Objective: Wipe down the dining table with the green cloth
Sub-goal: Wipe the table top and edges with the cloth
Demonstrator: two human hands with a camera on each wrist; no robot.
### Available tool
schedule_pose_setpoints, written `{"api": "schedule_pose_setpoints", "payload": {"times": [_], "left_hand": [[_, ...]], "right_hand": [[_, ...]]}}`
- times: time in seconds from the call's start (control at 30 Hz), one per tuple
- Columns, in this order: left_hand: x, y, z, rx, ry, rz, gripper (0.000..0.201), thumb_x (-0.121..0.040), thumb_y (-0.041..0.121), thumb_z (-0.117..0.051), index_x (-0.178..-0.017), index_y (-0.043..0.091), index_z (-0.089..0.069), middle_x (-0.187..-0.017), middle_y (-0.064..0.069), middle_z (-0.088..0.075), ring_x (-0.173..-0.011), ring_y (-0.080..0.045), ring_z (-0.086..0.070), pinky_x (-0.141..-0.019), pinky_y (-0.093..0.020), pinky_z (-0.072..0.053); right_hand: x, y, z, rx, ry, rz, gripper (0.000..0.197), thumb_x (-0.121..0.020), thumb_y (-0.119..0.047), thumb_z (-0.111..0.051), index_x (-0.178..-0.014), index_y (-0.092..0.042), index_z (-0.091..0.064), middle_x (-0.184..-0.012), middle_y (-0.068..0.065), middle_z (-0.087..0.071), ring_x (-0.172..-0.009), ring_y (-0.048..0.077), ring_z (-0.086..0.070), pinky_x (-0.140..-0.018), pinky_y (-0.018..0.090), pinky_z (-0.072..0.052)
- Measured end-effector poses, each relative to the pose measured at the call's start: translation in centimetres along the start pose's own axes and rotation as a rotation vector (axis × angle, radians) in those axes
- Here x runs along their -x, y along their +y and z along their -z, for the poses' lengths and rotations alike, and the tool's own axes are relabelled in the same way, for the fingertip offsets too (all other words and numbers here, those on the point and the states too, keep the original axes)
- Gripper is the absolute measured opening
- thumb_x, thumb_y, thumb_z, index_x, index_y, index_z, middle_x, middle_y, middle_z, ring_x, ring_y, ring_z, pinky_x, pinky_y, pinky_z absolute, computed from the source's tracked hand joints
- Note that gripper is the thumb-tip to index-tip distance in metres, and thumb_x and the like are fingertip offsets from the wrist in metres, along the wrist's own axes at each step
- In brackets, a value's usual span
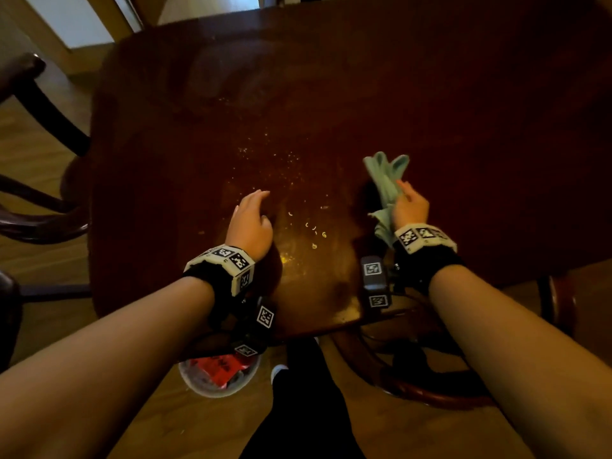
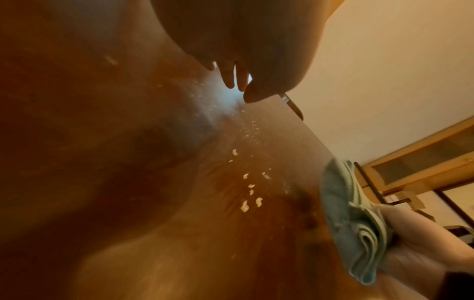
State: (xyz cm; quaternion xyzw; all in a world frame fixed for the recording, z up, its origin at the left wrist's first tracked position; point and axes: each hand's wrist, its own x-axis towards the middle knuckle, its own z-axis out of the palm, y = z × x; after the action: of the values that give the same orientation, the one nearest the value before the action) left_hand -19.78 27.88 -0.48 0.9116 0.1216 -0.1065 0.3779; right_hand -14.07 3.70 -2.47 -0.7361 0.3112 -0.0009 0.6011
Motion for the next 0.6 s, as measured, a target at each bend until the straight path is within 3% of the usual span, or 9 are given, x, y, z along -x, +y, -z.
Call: {"api": "schedule_pose_setpoints", "payload": {"times": [0.1,0.27,0.4,0.43,0.47,0.53,0.57,0.6], "left_hand": [[-2.6,1.8,0.4,-0.009,-0.052,-0.008,0.051,-0.094,0.005,-0.041,-0.143,0.017,-0.033,-0.154,-0.003,-0.027,-0.143,-0.019,-0.024,-0.119,-0.041,-0.02],[-9.4,3.8,1.7,-0.055,-0.089,0.027,0.057,-0.094,0.01,-0.045,-0.145,0.024,-0.026,-0.154,-0.004,-0.027,-0.14,-0.025,-0.031,-0.114,-0.041,-0.031],[-16.6,5.1,2.3,-0.097,-0.096,0.042,0.059,-0.093,0.011,-0.047,-0.146,0.022,-0.024,-0.154,-0.005,-0.026,-0.14,-0.024,-0.03,-0.115,-0.042,-0.029],[-19.0,5.4,2.4,-0.107,-0.087,0.038,0.058,-0.093,0.011,-0.047,-0.146,0.021,-0.025,-0.154,-0.005,-0.025,-0.141,-0.023,-0.028,-0.116,-0.041,-0.028],[-20.6,5.6,2.3,-0.122,-0.087,0.032,0.058,-0.093,0.011,-0.047,-0.146,0.02,-0.025,-0.155,-0.005,-0.024,-0.142,-0.021,-0.026,-0.117,-0.041,-0.025],[-24.2,5.9,2.0,-0.142,-0.092,0.023,0.057,-0.093,0.013,-0.047,-0.146,0.02,-0.026,-0.156,-0.003,-0.021,-0.144,-0.018,-0.021,-0.119,-0.041,-0.021],[-25.4,6.1,1.8,-0.156,-0.102,0.022,0.056,-0.093,0.014,-0.047,-0.145,0.02,-0.027,-0.157,-0.002,-0.02,-0.145,-0.018,-0.018,-0.119,-0.042,-0.019],[-27.2,6.1,1.6,-0.168,-0.108,0.021,0.056,-0.094,0.016,-0.047,-0.145,0.022,-0.027,-0.157,-0.001,-0.018,-0.146,-0.018,-0.017,-0.119,-0.043,-0.017]], "right_hand": [[-3.3,-1.4,0.8,-0.013,0.094,0.005,0.042,-0.092,0.001,-0.034,-0.129,-0.008,-0.053,-0.137,0.012,-0.051,-0.124,0.026,-0.05,-0.088,0.023,-0.042],[-9.2,-3.7,-2.9,-0.006,0.192,0.043,0.045,-0.092,-0.003,-0.032,-0.129,-0.013,-0.054,-0.136,0.009,-0.052,-0.122,0.025,-0.051,-0.1,0.03,-0.042],[-15.5,-6.5,-7.2,-0.002,0.174,0.042,0.046,-0.092,-0.004,-0.032,-0.133,-0.016,-0.05,-0.141,0.008,-0.048,-0.128,0.025,-0.047,-0.109,0.04,-0.039],[-17.5,-7.6,-8.7,0.0,0.172,0.05,0.046,-0.092,-0.004,-0.032,-0.134,-0.015,-0.048,-0.143,0.009,-0.046,-0.129,0.025,-0.046,-0.109,0.037,-0.039],[-19.2,-8.2,-9.8,0.0,0.175,0.071,0.046,-0.092,-0.004,-0.032,-0.135,-0.014,-0.047,-0.144,0.009,-0.043,-0.131,0.025,-0.044,-0.107,0.028,-0.041],[-22.6,-9.7,-12.0,0.04,0.186,0.131,0.046,-0.093,0.0,-0.031,-0.136,-0.009,-0.044,-0.147,0.008,-0.038,-0.133,0.022,-0.04,-0.09,-0.001,-0.039],[-23.7,-10.3,-12.8,0.085,0.193,0.164,0.046,-0.094,0.0,-0.032,-0.137,-0.008,-0.042,-0.147,0.009,-0.036,-0.134,0.021,-0.038,-0.089,-0.003,-0.038],[-25.1,-11.0,-14.1,0.138,0.193,0.197,0.045,-0.094,0.0,-0.032,-0.137,-0.008,-0.042,-0.149,0.009,-0.035,-0.136,0.022,-0.036,-0.099,0.006,-0.036]]}}
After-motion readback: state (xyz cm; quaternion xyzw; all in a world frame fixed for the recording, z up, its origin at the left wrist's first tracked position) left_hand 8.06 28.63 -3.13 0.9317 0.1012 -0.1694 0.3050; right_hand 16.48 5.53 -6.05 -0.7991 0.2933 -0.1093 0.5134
